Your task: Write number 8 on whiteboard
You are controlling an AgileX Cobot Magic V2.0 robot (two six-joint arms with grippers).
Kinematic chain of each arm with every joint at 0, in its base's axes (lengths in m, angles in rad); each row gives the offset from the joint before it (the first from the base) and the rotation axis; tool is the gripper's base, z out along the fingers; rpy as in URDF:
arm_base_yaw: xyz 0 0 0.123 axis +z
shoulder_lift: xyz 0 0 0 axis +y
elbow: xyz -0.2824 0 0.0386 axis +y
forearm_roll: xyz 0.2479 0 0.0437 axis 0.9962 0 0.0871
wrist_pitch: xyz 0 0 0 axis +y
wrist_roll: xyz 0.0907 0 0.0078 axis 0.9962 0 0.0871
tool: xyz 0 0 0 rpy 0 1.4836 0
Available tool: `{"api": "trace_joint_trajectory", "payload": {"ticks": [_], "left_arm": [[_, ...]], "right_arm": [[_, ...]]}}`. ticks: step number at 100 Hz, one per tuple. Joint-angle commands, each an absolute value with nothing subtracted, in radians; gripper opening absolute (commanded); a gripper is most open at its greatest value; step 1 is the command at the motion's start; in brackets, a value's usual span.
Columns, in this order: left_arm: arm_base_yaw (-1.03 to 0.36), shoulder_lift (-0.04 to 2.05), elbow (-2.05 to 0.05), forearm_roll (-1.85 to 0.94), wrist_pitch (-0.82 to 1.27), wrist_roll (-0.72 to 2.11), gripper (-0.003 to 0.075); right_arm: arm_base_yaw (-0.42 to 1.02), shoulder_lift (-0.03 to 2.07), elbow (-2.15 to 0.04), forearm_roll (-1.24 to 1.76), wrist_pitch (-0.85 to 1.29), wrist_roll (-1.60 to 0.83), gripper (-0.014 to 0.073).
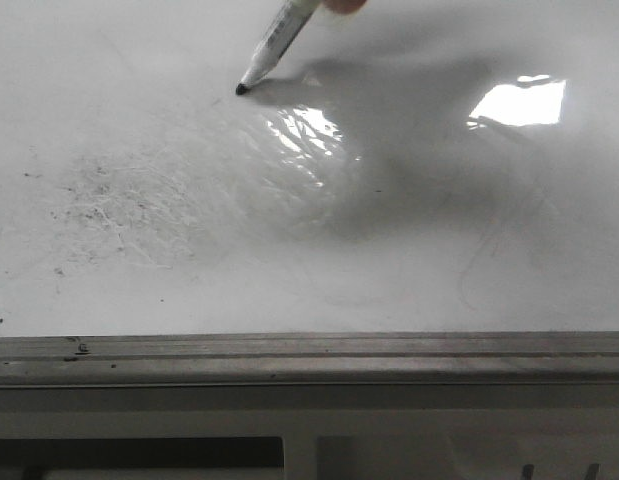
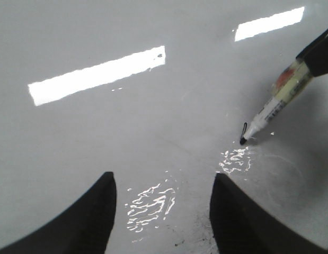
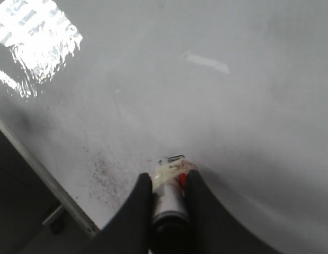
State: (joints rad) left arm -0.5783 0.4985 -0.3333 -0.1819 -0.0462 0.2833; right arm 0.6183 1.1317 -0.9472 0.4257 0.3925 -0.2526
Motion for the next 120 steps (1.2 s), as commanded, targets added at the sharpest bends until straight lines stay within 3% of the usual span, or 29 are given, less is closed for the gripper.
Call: {"api": "trace_joint_trajectory", "payload": {"ticks": [1,40,60,91,120], "left_arm": [[-0.577,0.499,-0.368,-0.193,-0.120,0.272,0.0367],[-0.577,0.499,-0.368,-0.193,-0.120,0.272,0.0367],[-0.577,0.499,-0.368,-0.193,-0.120,0.272,0.0367],[-0.577,0.499,-0.368,-0.191,-0.120,0.272,0.0367],[-0.577,0.501,-0.368,-0.158,-0.112,0.272,0.0367]], "right_arm": [[0.610,1.142,-0.970,0.396,0.401,-0.259,-0.0062],[0.622,1.099,-0.966,0.262,0.610,-0.196,-0.0062],[0.702,1.143,-0.969,0.260,0.385,-0.197,-0.0061],[0.562,1.041,-0.969,0.238,0.364,-0.182,-0.0042],[0.666,1.078,-0.969,0.250,0.315,-0.182,-0.0043]]}}
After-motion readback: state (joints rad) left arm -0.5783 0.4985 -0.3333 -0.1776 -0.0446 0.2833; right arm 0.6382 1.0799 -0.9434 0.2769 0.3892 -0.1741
